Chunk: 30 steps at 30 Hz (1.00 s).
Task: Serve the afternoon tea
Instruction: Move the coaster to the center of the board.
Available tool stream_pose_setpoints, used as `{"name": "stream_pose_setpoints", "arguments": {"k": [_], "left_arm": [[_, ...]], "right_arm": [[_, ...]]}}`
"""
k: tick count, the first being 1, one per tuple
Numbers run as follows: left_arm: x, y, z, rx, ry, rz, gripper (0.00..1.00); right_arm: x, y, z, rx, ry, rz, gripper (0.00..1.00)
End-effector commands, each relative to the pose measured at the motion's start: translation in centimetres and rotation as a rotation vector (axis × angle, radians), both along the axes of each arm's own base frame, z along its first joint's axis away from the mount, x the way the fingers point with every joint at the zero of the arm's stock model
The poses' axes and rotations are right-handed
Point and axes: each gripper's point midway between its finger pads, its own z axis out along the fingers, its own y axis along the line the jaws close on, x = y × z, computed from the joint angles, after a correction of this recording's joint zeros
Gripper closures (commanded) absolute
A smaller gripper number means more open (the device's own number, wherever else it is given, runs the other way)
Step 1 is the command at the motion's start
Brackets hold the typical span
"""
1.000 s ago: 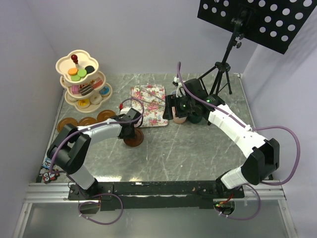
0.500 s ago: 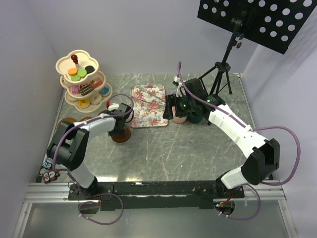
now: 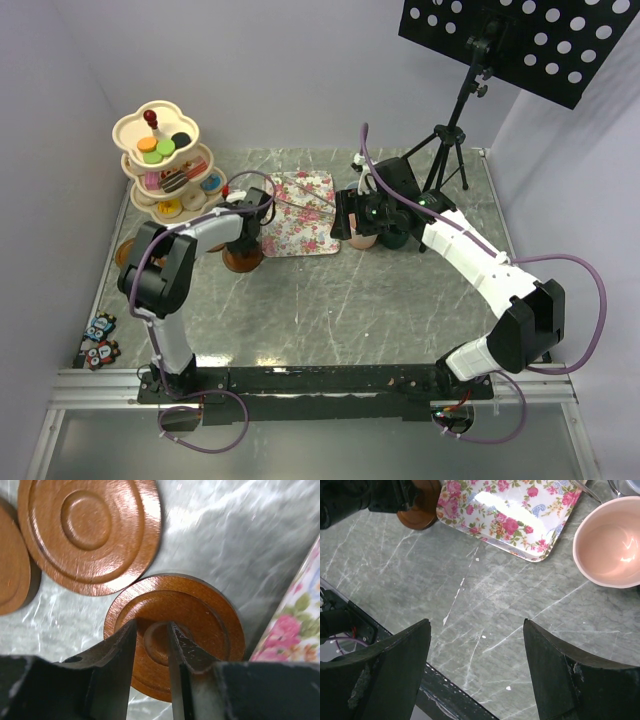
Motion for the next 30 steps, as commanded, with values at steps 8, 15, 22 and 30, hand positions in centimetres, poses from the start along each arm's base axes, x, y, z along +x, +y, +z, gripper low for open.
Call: {"name": "stream_pose_setpoints", "arguments": {"k": [8, 15, 22, 30], "left_arm": [[4.9, -0.1, 0.2, -0.039, -0.039, 0.010, 0.64], [8.0, -0.2, 0.5, -0.064, -0.070, 0.013, 0.65], [11.2, 0.6, 1.0, -0.070, -0.100, 0.052, 0.66], [13.3, 2.0, 1.0, -0.068, -0.125, 0.062, 0.66]], "right_arm": [[0.9, -0.3, 0.9, 0.010, -0.030, -0.015, 0.19], [1.3, -0.3, 0.8, 0.005, -0.027, -0.011, 0.19], [1.5, -0.4, 0.7, 0.003, -0.023, -0.008, 0.19], [1.6, -0.7, 0.4, 0.000, -0.014, -0.016, 0.19]]}}
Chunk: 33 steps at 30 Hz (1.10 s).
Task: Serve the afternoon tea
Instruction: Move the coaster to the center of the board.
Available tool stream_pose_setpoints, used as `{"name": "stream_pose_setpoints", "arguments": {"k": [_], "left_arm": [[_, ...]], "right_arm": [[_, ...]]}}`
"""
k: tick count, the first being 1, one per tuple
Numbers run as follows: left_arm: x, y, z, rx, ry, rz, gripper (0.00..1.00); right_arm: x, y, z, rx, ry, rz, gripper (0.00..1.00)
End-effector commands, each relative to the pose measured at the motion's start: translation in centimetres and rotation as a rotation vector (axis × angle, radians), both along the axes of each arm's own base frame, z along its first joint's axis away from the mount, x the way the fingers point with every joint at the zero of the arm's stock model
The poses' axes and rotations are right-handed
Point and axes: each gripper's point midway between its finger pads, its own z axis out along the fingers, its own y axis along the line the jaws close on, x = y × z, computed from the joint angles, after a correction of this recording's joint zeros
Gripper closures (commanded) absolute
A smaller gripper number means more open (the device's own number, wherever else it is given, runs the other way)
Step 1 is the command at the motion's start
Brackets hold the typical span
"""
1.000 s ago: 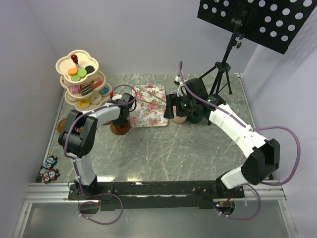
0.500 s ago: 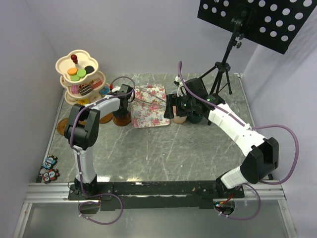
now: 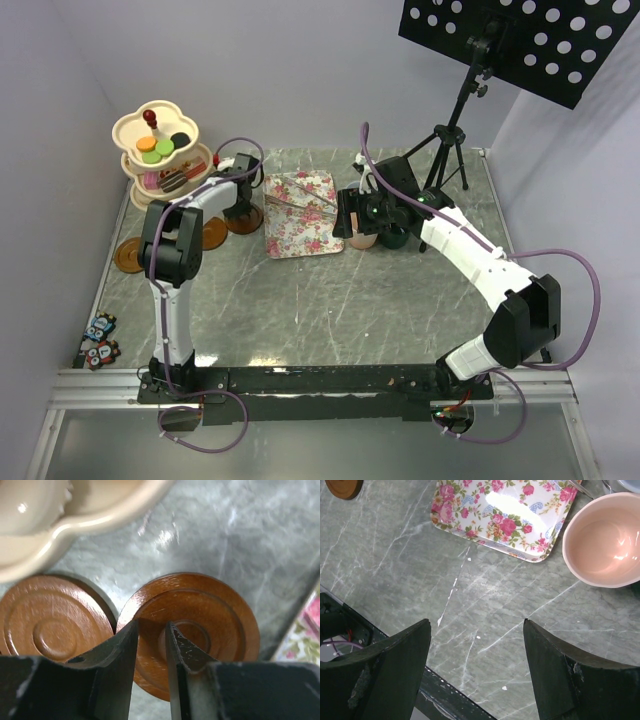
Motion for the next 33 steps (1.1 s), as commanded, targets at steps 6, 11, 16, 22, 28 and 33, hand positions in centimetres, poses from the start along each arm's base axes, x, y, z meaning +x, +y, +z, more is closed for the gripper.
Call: {"name": "stream_pose_setpoints", "arguments": {"k": [6, 11, 16, 22, 28, 33], "left_arm": [[3.8, -0.1, 1.5, 0.016, -0.071, -0.062, 0.64], [4.7, -0.1, 3.1, 0.014, -0.104, -0.068, 0.61], [4.9, -1.0, 6.2, -0.031, -0.185, -0.112, 0.47], [3.3, -1.5, 9.3, -0.068, -0.242, -0.139, 0.34], [0.1, -0.7, 9.0, -0.077, -0.220, -0.136, 0.24], [-2.7, -0.6, 6.0, -0.110, -0.136, -0.138, 0.20]], "right_arm": [[1.0, 0.1, 1.2, 0.018, -0.031, 0.000, 0.19], [1.1, 0.2, 1.4, 0.023, -0.033, 0.001, 0.19], [1.2, 0.1, 2.0, 0.031, -0.055, -0.003, 0.19], [1.1, 0.0, 2.0, 0.034, -0.054, 0.001, 0.19], [1.1, -0.2, 1.9, 0.037, -0.059, -0.006, 0.19], [1.0, -0.4, 1.9, 0.042, -0.061, -0.010, 0.19]]}}
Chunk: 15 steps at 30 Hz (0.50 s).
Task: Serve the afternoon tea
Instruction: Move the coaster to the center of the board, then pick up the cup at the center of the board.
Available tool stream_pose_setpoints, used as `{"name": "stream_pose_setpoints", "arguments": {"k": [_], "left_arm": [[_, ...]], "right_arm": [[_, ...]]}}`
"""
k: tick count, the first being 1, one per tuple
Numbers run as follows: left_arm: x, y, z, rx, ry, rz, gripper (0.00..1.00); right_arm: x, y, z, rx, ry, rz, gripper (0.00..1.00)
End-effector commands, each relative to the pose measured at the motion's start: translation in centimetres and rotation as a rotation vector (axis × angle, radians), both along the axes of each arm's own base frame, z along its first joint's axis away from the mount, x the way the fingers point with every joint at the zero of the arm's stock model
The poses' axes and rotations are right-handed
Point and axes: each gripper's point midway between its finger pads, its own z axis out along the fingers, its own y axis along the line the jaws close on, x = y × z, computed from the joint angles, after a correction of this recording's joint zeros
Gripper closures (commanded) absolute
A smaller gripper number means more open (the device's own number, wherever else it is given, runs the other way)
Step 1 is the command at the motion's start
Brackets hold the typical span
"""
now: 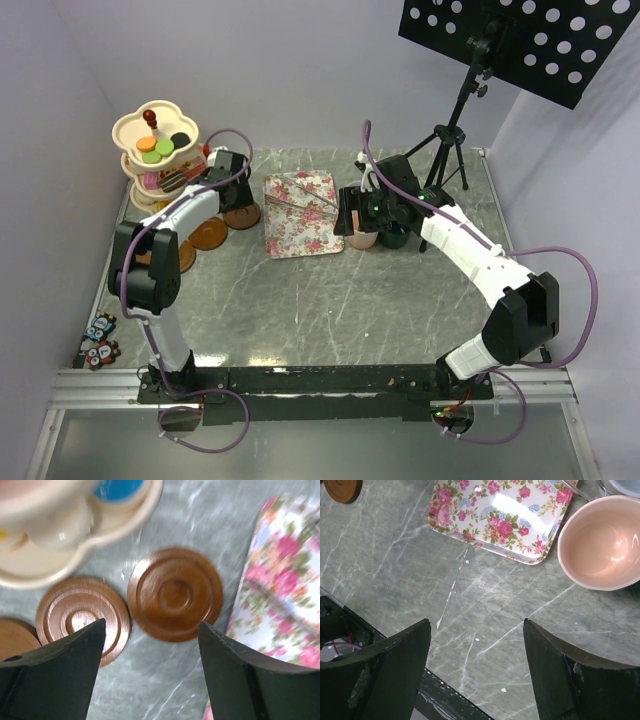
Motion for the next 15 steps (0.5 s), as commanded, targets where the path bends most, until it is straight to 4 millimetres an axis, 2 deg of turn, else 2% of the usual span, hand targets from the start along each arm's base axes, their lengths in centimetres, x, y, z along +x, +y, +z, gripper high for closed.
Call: {"name": "stream_pose_setpoints", "arguments": {"k": [1, 5, 8, 13, 15], "left_arm": [[-2.1, -0.6, -2.1, -0.058, 0.040, -0.016, 0.19], [-3.1, -0.7, -3.8, -0.108, 0.053, -0.031, 0.16], [-3.2, -0.7, -4.2, -0.115, 0.043, -0.049, 0.15], [-2.7, -0.5, -3.4, -0.096, 0.004, -0.082, 0.13], [-2.5, 0.5, -3.5, -0.073, 0.003, -0.065, 0.11]], "right_arm": [[0.4, -0.2, 2.1, 0.037, -0.068, -0.003, 0.19], [0.4, -0.2, 2.2, 0.036, -0.069, -0.004, 0.19], [0.2, -0.3, 2.1, 0.036, -0.066, -0.005, 0.19], [0.2, -0.4, 2.0, 0.036, -0.061, -0.008, 0.19], [0.2, -0.3, 2.0, 0.037, -0.061, -0.007, 0.19]]}}
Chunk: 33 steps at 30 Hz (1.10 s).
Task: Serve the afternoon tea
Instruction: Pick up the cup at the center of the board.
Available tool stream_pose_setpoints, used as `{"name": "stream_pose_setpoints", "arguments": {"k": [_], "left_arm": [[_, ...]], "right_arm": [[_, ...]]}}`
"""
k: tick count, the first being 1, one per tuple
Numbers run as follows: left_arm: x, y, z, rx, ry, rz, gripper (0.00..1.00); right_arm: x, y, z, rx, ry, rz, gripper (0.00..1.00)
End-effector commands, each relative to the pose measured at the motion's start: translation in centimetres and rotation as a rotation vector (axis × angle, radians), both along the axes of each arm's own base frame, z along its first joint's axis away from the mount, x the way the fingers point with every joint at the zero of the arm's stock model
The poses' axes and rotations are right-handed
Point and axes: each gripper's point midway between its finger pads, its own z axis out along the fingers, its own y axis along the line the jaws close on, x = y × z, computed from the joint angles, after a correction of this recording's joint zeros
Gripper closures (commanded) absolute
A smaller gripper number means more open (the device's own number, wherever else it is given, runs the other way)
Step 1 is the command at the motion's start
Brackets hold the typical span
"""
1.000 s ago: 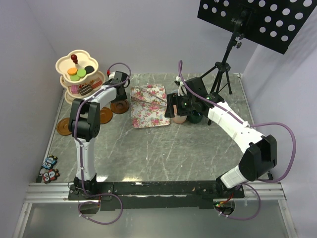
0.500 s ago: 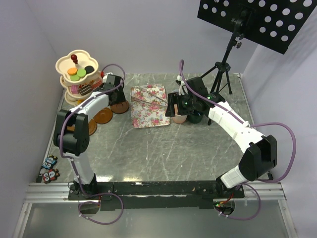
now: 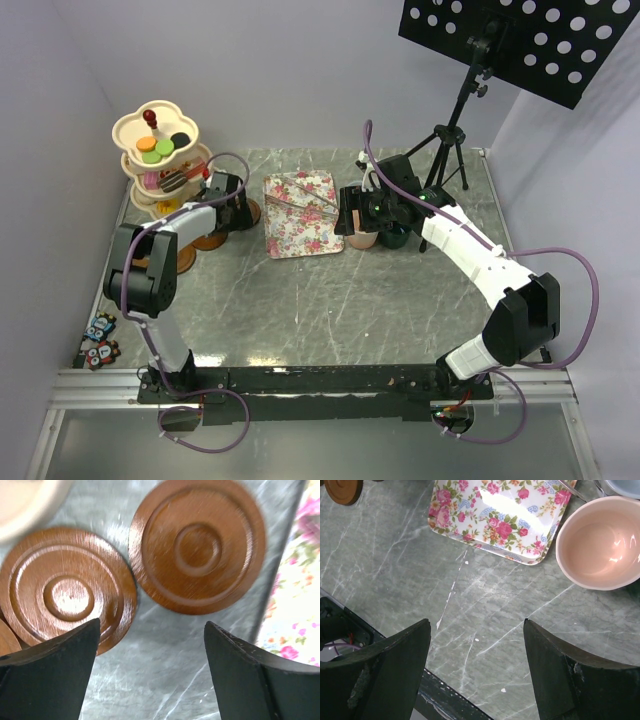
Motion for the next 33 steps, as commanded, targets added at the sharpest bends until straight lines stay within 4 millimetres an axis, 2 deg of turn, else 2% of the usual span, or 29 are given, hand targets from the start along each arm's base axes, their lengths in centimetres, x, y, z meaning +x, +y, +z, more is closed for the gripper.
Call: {"name": "stream_pose_setpoints", "arguments": {"k": [1, 7, 11, 17, 19, 29, 33], "left_arm": [[2.1, 0.6, 3.1, -0.001, -0.122, -0.008, 0.09], [2.2, 2.5, 0.9, 0.022, -0.074, 0.009, 0.06], [1.5, 1.9, -0.3, -0.002, -0.046, -0.025, 0.06], [-0.5, 1.4, -0.8, -0.040, -0.041, -0.040, 0.05], [-1.3, 1.5, -1.6, -0.040, -0.018, -0.043, 0.06], [-3.3, 0.9, -1.4, -0.098, -0.025, -0.033, 0.07], [-3.5, 0.8, -1.4, -0.102, -0.027, -0.030, 0.07]], "right_arm": [[0.1, -0.2, 2.0, 0.035, -0.057, -0.003, 0.19], [0.2, -0.1, 1.8, 0.033, -0.052, -0.001, 0.19], [0.3, -0.2, 1.8, 0.030, -0.051, -0.005, 0.19], [0.4, -0.1, 1.7, 0.031, -0.050, -0.006, 0.19], [0.4, -0.1, 1.7, 0.031, -0.048, -0.005, 0.19], [0.3, -0.1, 1.7, 0.035, -0.047, -0.007, 0.19], [0.3, -0.1, 1.9, 0.038, -0.052, -0.007, 0.19]]}}
